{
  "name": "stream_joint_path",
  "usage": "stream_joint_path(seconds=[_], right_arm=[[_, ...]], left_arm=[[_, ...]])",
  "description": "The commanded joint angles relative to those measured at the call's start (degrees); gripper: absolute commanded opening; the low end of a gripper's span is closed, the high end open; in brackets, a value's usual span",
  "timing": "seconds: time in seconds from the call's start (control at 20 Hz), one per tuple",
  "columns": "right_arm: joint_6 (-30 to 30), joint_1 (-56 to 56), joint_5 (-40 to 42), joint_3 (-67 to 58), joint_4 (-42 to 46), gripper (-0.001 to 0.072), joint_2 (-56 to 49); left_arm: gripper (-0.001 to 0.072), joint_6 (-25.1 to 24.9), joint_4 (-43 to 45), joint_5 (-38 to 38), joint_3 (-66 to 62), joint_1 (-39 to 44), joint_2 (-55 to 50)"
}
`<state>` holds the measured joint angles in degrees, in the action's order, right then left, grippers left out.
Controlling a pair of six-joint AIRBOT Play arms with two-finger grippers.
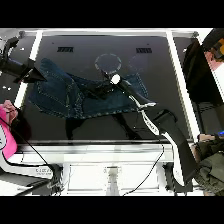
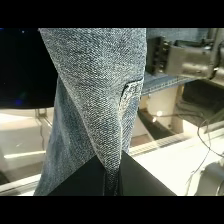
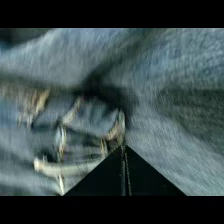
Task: Fold the clothes and pants, and hang the long-sleeved shirts on hangers.
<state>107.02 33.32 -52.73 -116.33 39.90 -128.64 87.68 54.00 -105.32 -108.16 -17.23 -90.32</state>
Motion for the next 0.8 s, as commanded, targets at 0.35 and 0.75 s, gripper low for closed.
stream_joint_path(seconds=[0.35,0.75], right_arm=[[11.47,-9.6,2.45,-0.04,24.48,0.0018,7.34],[-4.76,-32.06,-17.57,-0.2,25.88,0.0019,16.7]], left_arm=[[0.0033,1.62,-7.58,10.49,-0.07,5.64,0.33],[0.0032,8.96,-7.39,32.7,-0.07,28.81,-1.86]])
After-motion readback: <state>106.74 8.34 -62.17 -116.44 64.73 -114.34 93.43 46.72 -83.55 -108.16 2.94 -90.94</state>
